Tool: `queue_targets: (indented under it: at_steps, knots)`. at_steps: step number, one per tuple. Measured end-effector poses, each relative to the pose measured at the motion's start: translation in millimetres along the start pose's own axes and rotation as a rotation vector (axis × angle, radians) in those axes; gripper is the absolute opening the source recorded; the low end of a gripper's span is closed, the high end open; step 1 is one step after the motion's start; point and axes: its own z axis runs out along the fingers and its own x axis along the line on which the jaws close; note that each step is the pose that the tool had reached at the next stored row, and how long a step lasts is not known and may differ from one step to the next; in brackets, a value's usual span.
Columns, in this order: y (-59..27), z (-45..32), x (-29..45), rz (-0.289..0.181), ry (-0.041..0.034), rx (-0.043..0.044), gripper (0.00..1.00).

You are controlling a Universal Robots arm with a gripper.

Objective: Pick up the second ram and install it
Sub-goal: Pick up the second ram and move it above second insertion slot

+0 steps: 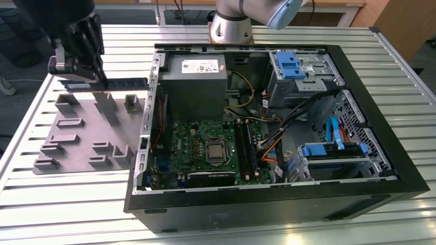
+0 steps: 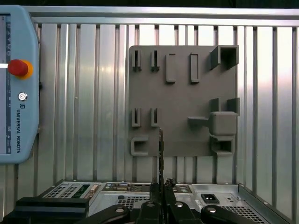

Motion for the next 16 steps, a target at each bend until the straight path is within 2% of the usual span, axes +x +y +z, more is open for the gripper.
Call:
queue_targets:
  at_steps: [16]
  knots:
    - [-25.2, -0.2, -0.1, 0.000, 0.0000, 0.0000, 0.14]
